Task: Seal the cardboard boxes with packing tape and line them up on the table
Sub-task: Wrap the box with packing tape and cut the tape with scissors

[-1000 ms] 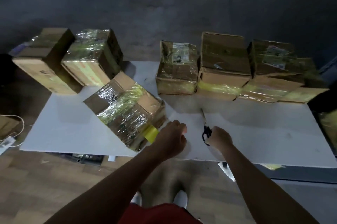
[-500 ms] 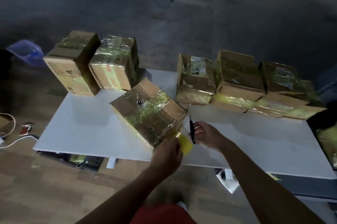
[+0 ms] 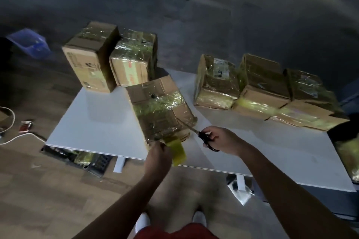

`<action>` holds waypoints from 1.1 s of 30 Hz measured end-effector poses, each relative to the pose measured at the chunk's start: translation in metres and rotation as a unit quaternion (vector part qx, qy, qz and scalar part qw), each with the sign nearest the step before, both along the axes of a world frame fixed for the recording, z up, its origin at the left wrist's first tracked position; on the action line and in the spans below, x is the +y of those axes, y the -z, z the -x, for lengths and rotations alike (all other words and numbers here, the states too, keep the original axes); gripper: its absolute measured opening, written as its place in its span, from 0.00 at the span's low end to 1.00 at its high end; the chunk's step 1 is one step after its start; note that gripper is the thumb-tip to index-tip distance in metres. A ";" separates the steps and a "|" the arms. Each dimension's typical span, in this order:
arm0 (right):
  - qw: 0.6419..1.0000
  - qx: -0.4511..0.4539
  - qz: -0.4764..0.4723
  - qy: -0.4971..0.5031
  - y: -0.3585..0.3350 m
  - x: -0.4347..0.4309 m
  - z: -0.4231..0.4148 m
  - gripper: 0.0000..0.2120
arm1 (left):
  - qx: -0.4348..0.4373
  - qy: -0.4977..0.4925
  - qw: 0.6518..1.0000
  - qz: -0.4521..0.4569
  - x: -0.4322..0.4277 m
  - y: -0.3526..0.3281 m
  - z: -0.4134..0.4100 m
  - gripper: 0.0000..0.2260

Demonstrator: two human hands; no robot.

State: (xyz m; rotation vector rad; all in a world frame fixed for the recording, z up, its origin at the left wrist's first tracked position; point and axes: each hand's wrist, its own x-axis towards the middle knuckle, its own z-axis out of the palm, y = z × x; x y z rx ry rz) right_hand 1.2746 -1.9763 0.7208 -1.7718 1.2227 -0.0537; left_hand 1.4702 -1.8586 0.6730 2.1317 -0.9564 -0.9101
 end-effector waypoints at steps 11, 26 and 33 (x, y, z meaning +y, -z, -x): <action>0.975 0.081 -0.036 -0.204 -0.033 -0.038 -0.004 0.14 | 0.224 -0.168 0.959 0.034 0.001 -0.015 0.011 0.15; 0.938 0.187 0.013 -0.293 -0.025 -0.063 -0.002 0.12 | 0.125 -0.115 0.985 -0.023 -0.007 -0.005 0.008 0.22; 0.927 0.185 0.005 -0.326 -0.036 -0.070 -0.027 0.12 | 0.115 -0.078 0.990 -0.031 -0.006 0.000 0.002 0.20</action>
